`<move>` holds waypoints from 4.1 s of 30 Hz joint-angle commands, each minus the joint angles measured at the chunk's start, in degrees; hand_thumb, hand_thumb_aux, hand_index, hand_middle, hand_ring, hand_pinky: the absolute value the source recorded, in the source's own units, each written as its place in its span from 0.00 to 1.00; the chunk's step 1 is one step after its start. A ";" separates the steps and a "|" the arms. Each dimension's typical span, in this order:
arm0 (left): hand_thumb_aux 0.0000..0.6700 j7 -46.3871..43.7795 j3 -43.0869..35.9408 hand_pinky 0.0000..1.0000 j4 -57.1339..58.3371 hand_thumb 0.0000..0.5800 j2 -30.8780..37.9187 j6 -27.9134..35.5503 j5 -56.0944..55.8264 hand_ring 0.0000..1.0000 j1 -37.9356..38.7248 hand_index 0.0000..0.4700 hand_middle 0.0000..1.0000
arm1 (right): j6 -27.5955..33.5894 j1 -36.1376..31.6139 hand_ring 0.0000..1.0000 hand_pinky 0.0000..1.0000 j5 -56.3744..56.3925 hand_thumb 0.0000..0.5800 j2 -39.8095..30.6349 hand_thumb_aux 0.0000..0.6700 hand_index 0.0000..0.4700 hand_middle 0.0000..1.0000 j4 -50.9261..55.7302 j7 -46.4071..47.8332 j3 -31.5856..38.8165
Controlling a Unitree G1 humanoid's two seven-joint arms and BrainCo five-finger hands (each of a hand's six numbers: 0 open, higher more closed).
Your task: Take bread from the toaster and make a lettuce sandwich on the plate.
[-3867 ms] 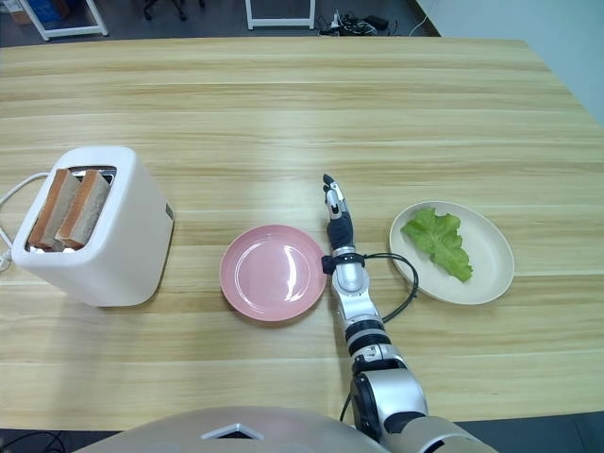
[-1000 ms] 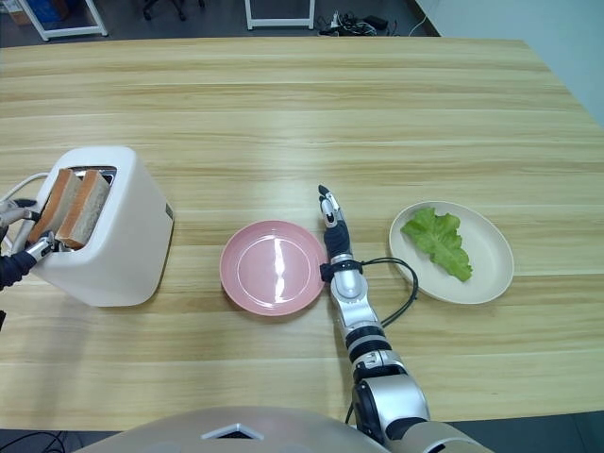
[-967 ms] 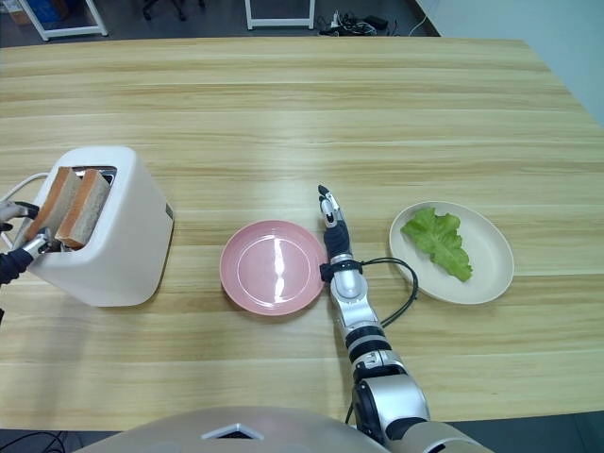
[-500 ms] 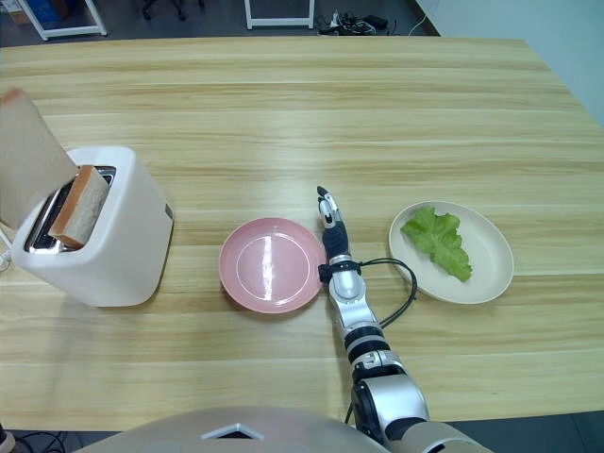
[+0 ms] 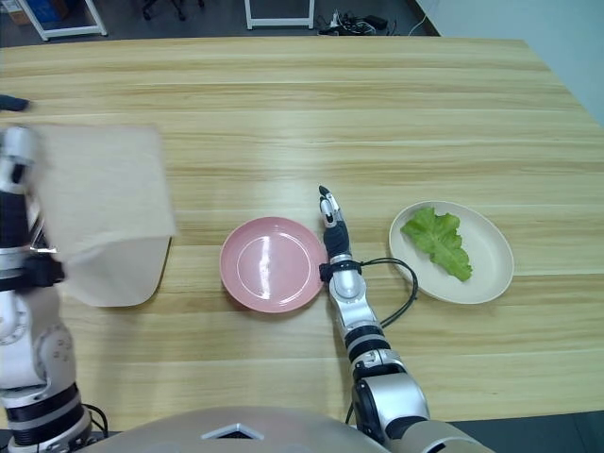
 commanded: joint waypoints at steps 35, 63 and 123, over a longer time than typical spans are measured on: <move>1.00 8.55 -23.76 1.00 41.66 1.00 -11.85 -2.11 27.61 1.00 -8.54 1.00 1.00 | 4.88 6.51 0.00 0.00 0.25 0.00 -0.51 0.00 0.00 0.00 -16.59 -0.28 -3.40; 0.00 6.11 -19.10 0.00 23.44 0.00 -10.87 -6.41 17.82 0.00 -0.77 0.00 0.00 | 2.67 12.49 0.00 0.00 -11.00 0.00 -7.49 0.00 0.00 0.00 -49.58 -0.97 -6.46; 0.00 6.15 -15.95 0.00 36.95 0.00 -17.37 -9.73 15.40 0.00 -1.06 0.00 0.00 | 28.98 6.64 0.00 0.00 -47.97 1.00 -33.63 1.00 1.00 0.00 -45.88 -11.23 12.55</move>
